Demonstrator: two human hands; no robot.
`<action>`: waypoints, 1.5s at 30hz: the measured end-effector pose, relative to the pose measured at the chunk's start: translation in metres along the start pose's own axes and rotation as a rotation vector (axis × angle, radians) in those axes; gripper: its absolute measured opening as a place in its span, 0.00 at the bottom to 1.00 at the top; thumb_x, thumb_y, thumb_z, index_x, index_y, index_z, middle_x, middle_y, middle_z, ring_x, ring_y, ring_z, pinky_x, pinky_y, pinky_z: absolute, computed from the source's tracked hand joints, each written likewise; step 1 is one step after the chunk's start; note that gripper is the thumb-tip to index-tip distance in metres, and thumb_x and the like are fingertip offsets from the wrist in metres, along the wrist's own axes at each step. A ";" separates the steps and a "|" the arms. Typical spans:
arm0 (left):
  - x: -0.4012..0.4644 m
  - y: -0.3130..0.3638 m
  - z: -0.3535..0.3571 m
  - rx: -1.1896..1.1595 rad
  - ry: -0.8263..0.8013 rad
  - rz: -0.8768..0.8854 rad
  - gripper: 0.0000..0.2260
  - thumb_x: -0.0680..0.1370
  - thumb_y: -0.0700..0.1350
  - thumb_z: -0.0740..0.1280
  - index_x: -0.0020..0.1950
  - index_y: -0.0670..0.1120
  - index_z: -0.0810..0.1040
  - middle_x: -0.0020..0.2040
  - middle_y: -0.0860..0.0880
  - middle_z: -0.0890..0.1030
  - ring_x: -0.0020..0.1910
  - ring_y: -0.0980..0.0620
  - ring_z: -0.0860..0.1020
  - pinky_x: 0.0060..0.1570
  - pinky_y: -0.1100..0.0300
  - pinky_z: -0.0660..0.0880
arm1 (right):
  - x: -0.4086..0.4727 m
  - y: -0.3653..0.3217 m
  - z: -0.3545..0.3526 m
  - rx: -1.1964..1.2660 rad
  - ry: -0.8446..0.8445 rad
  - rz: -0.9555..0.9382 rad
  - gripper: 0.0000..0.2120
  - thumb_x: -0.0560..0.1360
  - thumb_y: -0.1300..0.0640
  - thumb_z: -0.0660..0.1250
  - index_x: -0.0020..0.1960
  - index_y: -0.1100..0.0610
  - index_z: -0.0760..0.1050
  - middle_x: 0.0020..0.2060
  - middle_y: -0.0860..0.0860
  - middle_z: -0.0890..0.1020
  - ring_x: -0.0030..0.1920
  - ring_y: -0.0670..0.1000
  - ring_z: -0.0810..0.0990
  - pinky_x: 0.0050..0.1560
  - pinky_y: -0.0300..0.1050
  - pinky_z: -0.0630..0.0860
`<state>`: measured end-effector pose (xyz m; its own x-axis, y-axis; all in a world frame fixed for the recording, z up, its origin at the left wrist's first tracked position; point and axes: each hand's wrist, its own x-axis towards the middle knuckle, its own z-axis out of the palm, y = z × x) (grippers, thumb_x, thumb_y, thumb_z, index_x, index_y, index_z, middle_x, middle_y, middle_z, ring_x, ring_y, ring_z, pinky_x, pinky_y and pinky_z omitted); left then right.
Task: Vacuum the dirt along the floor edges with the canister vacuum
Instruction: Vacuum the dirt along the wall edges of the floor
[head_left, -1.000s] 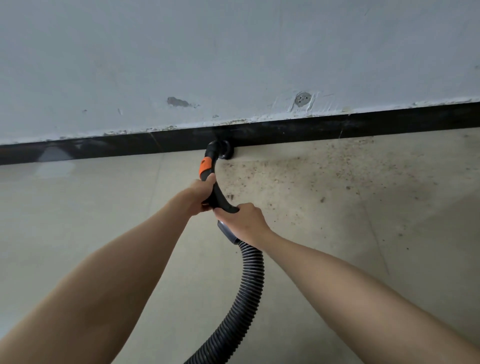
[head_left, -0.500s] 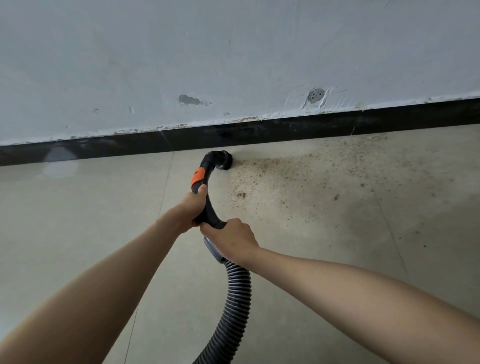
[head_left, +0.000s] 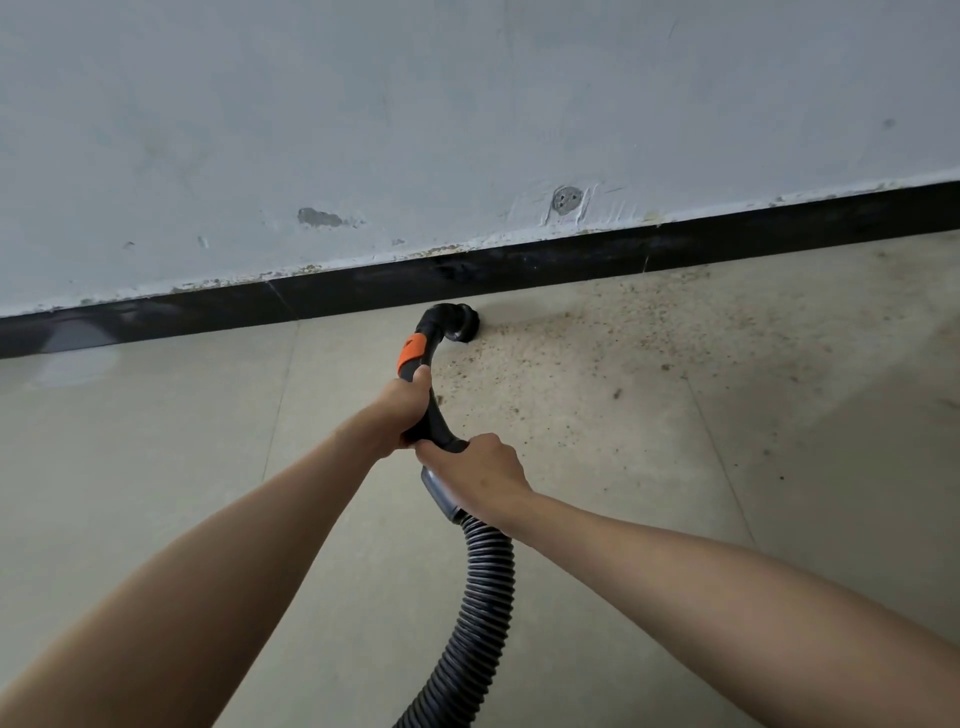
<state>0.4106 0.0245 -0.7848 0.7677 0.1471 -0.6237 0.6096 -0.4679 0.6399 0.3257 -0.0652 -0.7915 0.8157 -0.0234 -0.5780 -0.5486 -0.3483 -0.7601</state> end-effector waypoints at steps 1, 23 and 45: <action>-0.001 0.002 0.004 0.012 -0.003 0.003 0.17 0.83 0.53 0.51 0.56 0.39 0.67 0.51 0.42 0.73 0.48 0.45 0.74 0.46 0.54 0.73 | 0.000 0.002 -0.004 0.012 0.007 0.002 0.19 0.70 0.40 0.66 0.41 0.57 0.71 0.34 0.49 0.75 0.33 0.51 0.74 0.33 0.42 0.68; -0.009 0.059 0.139 0.197 -0.090 0.119 0.20 0.83 0.54 0.51 0.60 0.38 0.68 0.37 0.47 0.70 0.33 0.52 0.70 0.29 0.61 0.66 | 0.012 0.076 -0.107 0.146 0.225 0.051 0.21 0.72 0.41 0.68 0.30 0.55 0.67 0.25 0.47 0.71 0.26 0.48 0.70 0.29 0.41 0.64; 0.022 0.027 0.049 0.166 0.078 0.086 0.20 0.82 0.53 0.53 0.61 0.37 0.68 0.39 0.46 0.72 0.36 0.51 0.72 0.31 0.60 0.69 | 0.036 0.034 -0.035 0.209 0.024 -0.035 0.20 0.72 0.44 0.69 0.32 0.55 0.67 0.26 0.48 0.70 0.26 0.47 0.68 0.28 0.38 0.63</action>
<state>0.4346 -0.0273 -0.8032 0.8324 0.1645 -0.5291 0.5052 -0.6176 0.6028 0.3430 -0.1111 -0.8283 0.8377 -0.0377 -0.5448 -0.5439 -0.1472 -0.8261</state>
